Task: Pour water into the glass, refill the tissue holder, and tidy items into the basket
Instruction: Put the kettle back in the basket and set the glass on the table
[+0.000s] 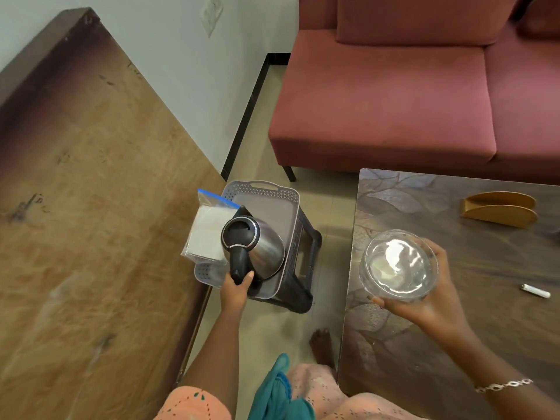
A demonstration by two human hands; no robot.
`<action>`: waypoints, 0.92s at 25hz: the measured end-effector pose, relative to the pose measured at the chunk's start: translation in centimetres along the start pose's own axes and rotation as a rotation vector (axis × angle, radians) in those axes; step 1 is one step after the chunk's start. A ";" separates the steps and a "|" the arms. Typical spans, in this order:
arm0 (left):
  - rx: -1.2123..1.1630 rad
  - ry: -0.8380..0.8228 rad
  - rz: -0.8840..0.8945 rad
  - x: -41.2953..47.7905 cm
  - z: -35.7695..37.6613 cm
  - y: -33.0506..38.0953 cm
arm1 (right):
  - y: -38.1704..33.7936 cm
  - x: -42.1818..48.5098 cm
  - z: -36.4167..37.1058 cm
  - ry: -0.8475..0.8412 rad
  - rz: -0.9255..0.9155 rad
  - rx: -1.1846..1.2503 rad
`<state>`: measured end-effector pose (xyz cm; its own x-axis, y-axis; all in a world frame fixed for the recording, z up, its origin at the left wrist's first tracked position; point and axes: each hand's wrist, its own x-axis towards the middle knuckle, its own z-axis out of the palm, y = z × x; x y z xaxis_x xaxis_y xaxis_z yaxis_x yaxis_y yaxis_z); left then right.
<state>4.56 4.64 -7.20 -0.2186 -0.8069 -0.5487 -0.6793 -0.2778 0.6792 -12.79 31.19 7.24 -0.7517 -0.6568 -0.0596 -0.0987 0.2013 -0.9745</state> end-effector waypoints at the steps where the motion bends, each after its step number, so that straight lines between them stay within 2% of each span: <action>1: 0.006 -0.007 -0.035 0.0 0.0 0.3 | 0.0 -0.1 -0.3 0.009 -0.005 0.003; 3: -0.007 -0.011 -0.097 -0.5 0.1 1.1 | 0.0 -0.5 -0.9 0.026 -0.014 0.015; 5: -0.040 0.073 -0.099 -1.9 0.6 2.8 | 0.0 -0.8 -1.4 0.034 -0.030 0.020; 8: -0.024 0.289 0.030 -5.7 2.9 6.0 | 0.3 -1.4 -2.6 0.043 -0.041 0.008; 9: -0.029 0.273 0.098 -7.6 3.8 7.6 | 0.4 -1.6 -3.2 0.046 -0.042 0.002; 10: -0.083 0.183 0.157 -9.5 4.8 8.9 | 0.5 -1.8 -3.7 0.050 -0.045 -0.006; 12: -0.243 -0.187 0.164 -13.6 6.6 11.8 | 0.5 -2.2 -4.8 0.063 -0.047 -0.020; 14: -0.347 -0.570 0.059 -17.2 8.0 13.9 | 0.7 -2.7 -5.8 0.083 -0.059 -0.034; 16: -0.374 -0.826 -0.039 -19.2 9.6 14.7 | 1.1 -3.2 -6.9 0.108 -0.066 -0.035; 18: -0.377 -0.977 -0.086 -20.5 11.2 14.9 | 1.4 -3.8 -8.2 0.121 -0.071 -0.030; 23: -0.375 -1.136 -0.101 -23.3 14.1 14.5 | 2.6 -5.5 -11.1 0.132 -0.075 -0.051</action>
<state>-10.10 26.79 8.53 -0.7974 0.0953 -0.5959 -0.5235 -0.6003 0.6046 -16.13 43.37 7.45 -0.8197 -0.5710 0.0452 -0.1883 0.1940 -0.9628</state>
